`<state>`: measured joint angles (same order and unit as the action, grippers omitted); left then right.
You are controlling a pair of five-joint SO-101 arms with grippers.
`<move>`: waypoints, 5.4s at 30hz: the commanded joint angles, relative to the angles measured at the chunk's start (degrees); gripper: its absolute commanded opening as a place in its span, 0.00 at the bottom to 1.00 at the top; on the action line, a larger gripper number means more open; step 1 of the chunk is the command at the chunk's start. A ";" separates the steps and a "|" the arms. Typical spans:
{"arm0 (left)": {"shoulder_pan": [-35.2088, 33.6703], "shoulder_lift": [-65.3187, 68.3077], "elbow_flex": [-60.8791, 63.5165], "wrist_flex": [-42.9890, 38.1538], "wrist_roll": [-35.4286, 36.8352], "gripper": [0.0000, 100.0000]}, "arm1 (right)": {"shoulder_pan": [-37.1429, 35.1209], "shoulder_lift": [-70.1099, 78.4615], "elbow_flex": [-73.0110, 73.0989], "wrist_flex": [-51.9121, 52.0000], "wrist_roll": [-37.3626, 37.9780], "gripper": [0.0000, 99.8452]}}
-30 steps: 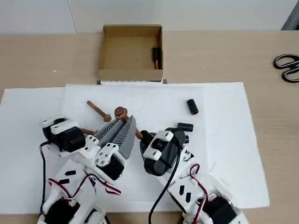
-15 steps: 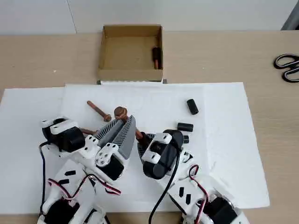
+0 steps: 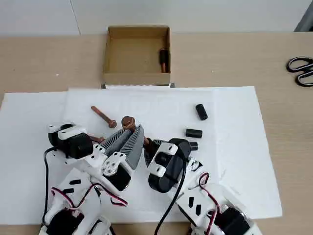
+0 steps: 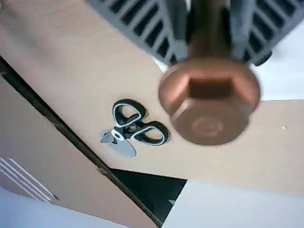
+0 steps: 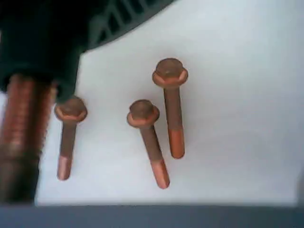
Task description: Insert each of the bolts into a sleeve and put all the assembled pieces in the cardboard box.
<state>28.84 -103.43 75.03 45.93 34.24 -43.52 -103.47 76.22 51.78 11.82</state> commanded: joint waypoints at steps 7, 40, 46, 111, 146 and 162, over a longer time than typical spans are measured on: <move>7.30 -0.70 -0.13 8.00 0.26 0.00 | -0.22 -0.40 -4.13 -0.57 2.99 0.00; -4.66 -0.62 -6.55 18.29 -20.04 0.20 | 4.09 -0.31 -1.67 -0.48 2.90 0.00; -4.57 -0.62 -8.48 18.02 -20.04 0.00 | 7.78 -0.40 -0.09 -0.48 2.81 0.00; -25.05 0.09 21.32 2.11 -23.91 0.01 | 19.82 157.32 -137.05 -7.78 -10.64 0.21; -25.14 0.09 21.32 2.81 -24.26 0.01 | 21.85 157.05 -169.58 46.29 -10.55 0.04; -25.14 0.09 21.32 2.90 -24.26 0.01 | 29.67 134.11 -123.78 45.23 -4.92 0.04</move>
<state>3.96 -103.43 96.57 48.31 10.15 -16.70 35.34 -49.93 97.41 5.58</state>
